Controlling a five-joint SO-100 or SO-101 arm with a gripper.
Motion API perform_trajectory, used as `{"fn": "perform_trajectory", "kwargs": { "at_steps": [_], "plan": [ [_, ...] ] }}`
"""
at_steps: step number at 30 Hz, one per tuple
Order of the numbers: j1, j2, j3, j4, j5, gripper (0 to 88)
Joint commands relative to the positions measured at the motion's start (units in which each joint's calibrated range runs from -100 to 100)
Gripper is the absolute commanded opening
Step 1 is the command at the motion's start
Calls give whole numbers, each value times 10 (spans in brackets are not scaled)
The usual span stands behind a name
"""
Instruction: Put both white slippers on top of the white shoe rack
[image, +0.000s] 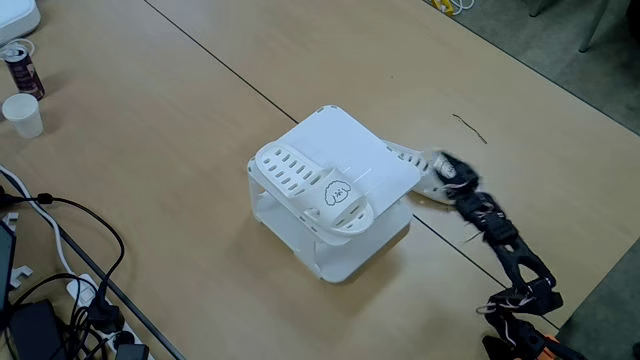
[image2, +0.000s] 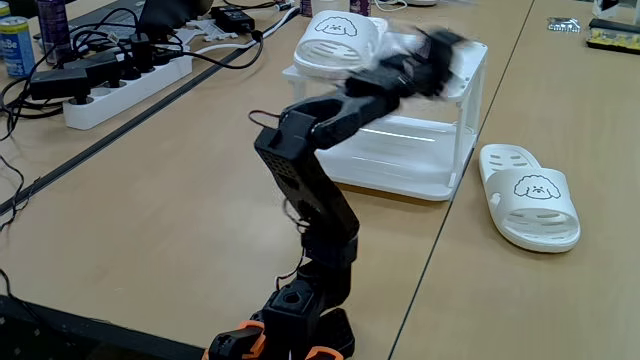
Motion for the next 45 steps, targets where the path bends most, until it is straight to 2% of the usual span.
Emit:
{"fn": "perform_trajectory", "kwargs": {
  "at_steps": [1,3,9,17,27,37,45],
  "plan": [
    [97,-3,36,-11,4,220],
    [122,25,55,-39,4,220],
    [143,179,92,-253,4,220],
    [146,352,75,-413,4,220],
    [120,464,-50,-434,4,220],
    [50,495,-55,-434,4,220],
    [71,491,-60,-436,4,220]
  ]
}}
